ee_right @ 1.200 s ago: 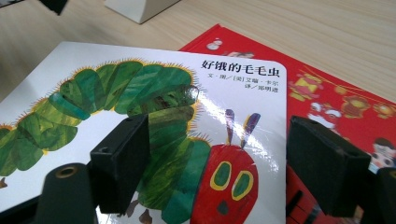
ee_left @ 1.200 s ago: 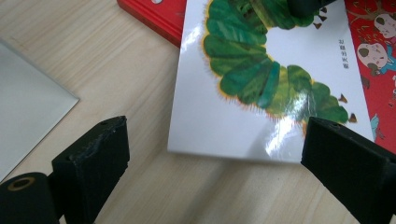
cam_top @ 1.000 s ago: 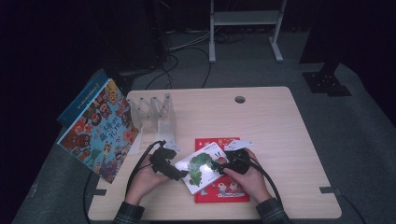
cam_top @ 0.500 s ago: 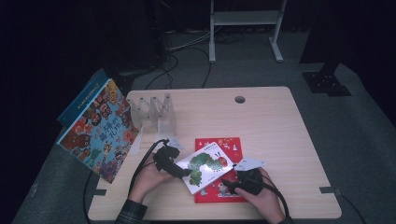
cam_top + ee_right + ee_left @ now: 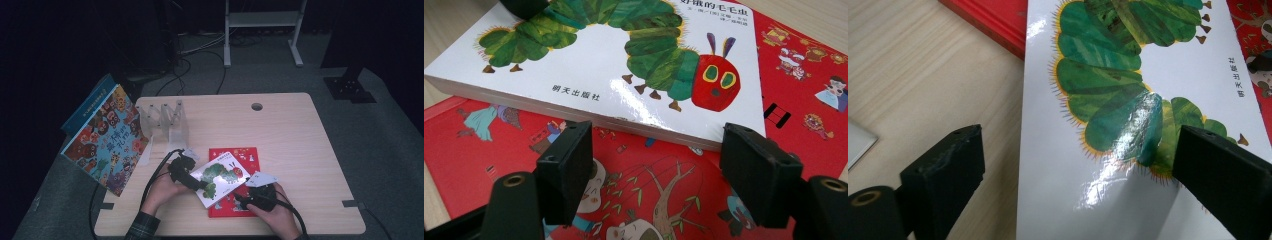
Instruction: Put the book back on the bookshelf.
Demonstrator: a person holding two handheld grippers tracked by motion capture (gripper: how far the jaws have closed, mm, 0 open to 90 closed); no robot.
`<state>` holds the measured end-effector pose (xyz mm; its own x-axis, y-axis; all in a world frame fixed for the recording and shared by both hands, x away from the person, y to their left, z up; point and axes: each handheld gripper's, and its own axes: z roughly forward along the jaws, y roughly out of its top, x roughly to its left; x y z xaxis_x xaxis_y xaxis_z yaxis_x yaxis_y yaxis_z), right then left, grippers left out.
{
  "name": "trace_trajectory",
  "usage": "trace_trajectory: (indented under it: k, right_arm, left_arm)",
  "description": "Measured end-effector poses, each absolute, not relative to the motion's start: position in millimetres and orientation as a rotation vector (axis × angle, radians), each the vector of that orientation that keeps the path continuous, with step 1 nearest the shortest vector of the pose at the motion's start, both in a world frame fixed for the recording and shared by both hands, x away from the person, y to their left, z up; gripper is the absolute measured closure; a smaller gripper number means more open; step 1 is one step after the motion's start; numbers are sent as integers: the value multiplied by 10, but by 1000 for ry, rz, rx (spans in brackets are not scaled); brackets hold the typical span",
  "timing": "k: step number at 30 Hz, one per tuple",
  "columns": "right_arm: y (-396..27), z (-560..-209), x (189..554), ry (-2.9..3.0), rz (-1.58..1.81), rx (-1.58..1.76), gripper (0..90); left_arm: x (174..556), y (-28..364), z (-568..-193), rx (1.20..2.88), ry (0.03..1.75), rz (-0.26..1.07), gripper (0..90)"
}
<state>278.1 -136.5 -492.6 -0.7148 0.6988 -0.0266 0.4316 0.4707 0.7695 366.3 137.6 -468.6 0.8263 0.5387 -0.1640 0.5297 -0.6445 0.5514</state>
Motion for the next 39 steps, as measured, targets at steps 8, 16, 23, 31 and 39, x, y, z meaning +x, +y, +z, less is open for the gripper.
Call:
trace_trajectory:
  k: [8, 16, 23, 31, 39]
  right_arm:
    - [-1345, -4932, 2784, 2371, 1102, 967, 278]
    - [-1317, -4938, 2780, 2351, 1099, 979, 275]
    - [-1278, -4955, 2781, 2311, 1094, 1017, 235]
    - [-1286, -4964, 2786, 2308, 1099, 1022, 234]
    - [-1286, -4968, 2782, 2302, 1100, 1027, 229]
  left_arm:
    - [3688, 1306, -4738, 2381, 750, -48, 17]
    - [3687, 1273, -4792, 2360, 757, -122, 0]
    - [3671, 1210, -4754, 2407, 752, -110, 0]
    - [3654, 1220, -4699, 2412, 767, -86, 34]
    - [3629, 1239, -4632, 2392, 762, -76, 37]
